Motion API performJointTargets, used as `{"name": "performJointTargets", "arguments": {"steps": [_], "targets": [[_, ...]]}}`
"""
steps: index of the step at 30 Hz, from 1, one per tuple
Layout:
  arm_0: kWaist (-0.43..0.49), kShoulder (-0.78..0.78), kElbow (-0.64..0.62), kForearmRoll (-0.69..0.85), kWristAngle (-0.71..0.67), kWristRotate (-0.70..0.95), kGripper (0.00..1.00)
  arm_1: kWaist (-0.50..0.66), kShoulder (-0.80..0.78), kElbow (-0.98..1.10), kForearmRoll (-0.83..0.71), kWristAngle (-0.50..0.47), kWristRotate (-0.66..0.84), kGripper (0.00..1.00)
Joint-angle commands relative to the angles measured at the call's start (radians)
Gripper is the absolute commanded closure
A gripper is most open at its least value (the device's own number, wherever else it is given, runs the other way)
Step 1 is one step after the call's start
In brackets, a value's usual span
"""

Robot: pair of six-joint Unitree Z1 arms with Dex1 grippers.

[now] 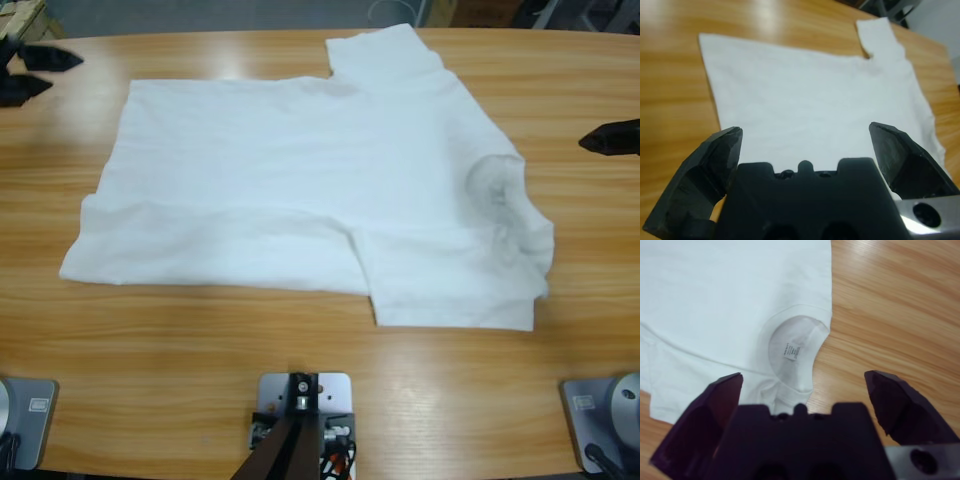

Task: Fold clothes

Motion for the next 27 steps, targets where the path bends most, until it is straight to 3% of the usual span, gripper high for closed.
{"name": "performJointTargets", "arguments": {"steps": [1,9,15,27], "targets": [[0.095,0.207,-0.145,-0.012,-0.061,-0.032,0.023,0.012,0.106,-0.001,-0.050,-0.010,-0.003,0.000],[0.078,0.359,-0.251,-0.015,-0.026,0.025,0.101,0.002,0.256,-0.178,-0.064,0.008,-0.003,0.000],[0.063,0.475,-0.377,-0.015,-0.008,0.021,0.101,-0.008,0.340,-0.278,-0.067,0.056,-0.002,0.004],[0.060,0.565,-0.374,-0.015,-0.022,0.024,0.101,-0.038,0.435,-0.359,-0.071,0.073,-0.003,0.009]]}}
